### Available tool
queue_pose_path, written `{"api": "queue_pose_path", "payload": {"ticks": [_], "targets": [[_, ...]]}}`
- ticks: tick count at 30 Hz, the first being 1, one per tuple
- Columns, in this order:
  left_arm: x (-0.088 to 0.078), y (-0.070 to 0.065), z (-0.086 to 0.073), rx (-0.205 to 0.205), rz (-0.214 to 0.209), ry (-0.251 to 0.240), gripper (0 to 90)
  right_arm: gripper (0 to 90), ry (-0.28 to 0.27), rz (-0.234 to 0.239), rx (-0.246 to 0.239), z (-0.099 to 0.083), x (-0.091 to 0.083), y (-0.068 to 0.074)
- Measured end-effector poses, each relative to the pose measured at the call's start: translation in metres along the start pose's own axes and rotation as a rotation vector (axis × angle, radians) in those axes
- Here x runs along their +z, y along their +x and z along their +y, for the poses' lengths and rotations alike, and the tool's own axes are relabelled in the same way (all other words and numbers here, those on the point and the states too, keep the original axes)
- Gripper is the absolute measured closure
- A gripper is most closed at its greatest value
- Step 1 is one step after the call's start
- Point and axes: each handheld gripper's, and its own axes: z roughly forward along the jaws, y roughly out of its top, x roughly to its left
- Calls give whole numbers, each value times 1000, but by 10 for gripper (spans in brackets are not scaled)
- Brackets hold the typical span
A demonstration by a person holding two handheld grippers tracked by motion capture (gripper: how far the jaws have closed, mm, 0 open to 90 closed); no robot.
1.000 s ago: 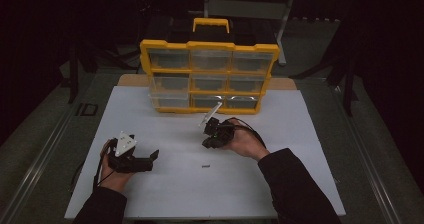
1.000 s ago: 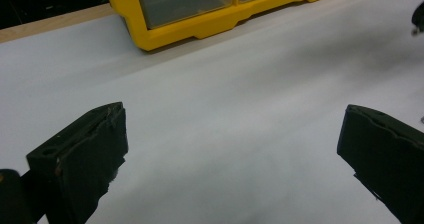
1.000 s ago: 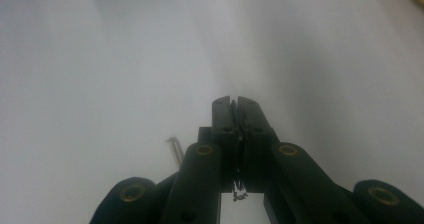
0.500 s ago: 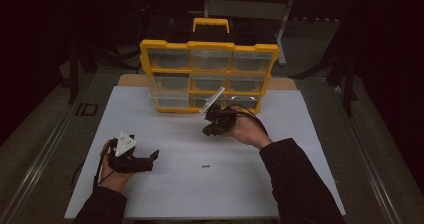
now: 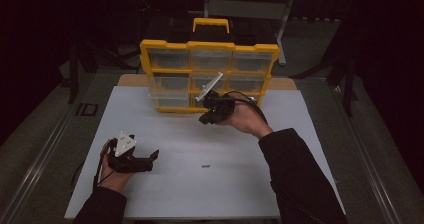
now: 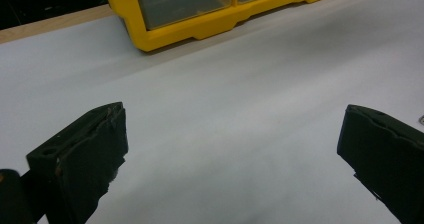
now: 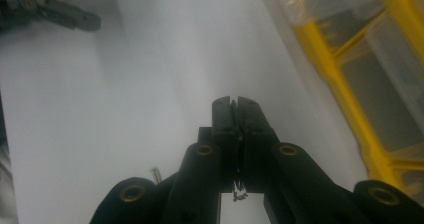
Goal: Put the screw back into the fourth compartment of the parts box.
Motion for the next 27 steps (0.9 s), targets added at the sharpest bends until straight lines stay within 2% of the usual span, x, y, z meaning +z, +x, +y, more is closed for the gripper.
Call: {"api": "queue_pose_path", "payload": {"ticks": [9,27], "targets": [[0,0,0,2,-1,0,6,876,-20,-10,-5,15,-16,-6],[-1,-1,0,4,-21,-19,6,875,-50,-21,-18,46,-33,-15]]}}
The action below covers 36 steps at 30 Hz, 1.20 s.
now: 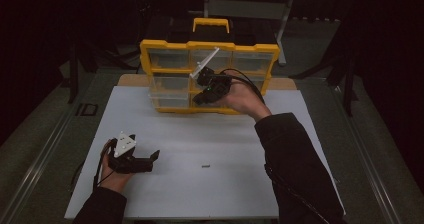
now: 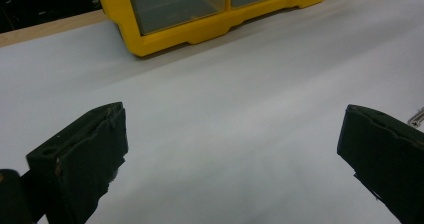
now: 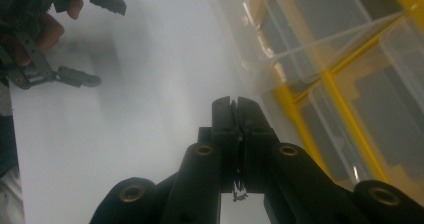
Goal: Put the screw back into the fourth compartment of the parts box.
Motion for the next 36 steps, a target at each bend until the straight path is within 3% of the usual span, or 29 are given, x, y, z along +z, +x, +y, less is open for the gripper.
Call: {"api": "queue_pose_path", "payload": {"ticks": [20,36], "targets": [[-1,-1,0,4,-6,-9,6,875,-29,-26,-2,31,-3,-3],[-2,-1,0,5,-14,-16,6,875,-59,-36,40,43,6,-14]]}}
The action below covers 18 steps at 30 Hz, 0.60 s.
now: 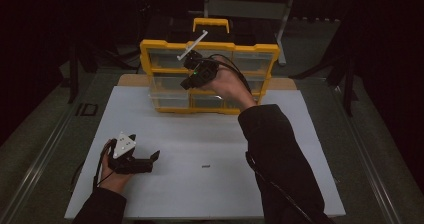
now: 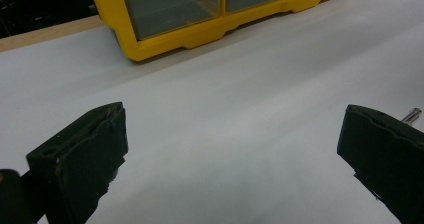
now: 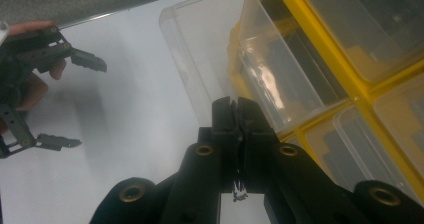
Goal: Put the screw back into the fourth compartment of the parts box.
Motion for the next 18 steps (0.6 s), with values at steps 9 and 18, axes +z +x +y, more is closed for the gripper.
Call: {"api": "queue_pose_path", "payload": {"ticks": [9,18], "targets": [[-1,0,0,0,0,-3,6,874,-2,-19,-4,7,4,2],[-1,0,0,2,0,-2,6,873,-16,-35,10,10,6,2]]}}
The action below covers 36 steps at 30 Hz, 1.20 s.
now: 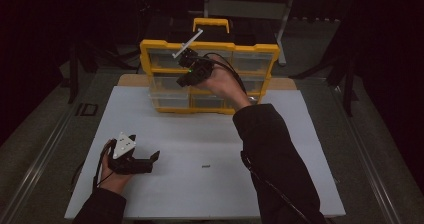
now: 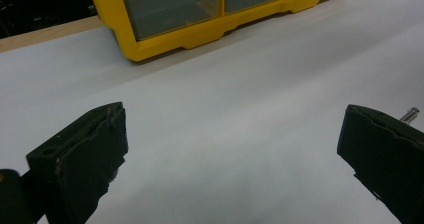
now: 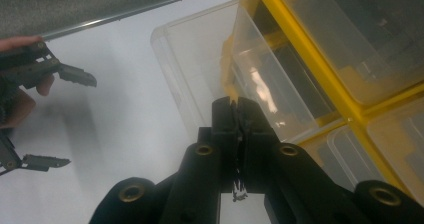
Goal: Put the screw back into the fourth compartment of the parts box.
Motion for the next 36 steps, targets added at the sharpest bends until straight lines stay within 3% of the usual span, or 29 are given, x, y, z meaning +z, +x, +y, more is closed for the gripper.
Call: {"api": "queue_pose_path", "payload": {"ticks": [21,24,27,32,36], "targets": [[0,0,0,4,-2,3,6,861,-11,-26,21,-5,7,-4],[0,0,0,5,-1,4,6,641,-13,16,24,-6,7,-4],[0,-1,0,7,-1,5,6,452,-17,-4,14,-7,7,-2],[0,-1,0,7,0,5,6,296,-5,-30,21,-9,5,0],[0,-1,0,7,1,5,6,221,-10,-43,10,-12,2,1]]}}
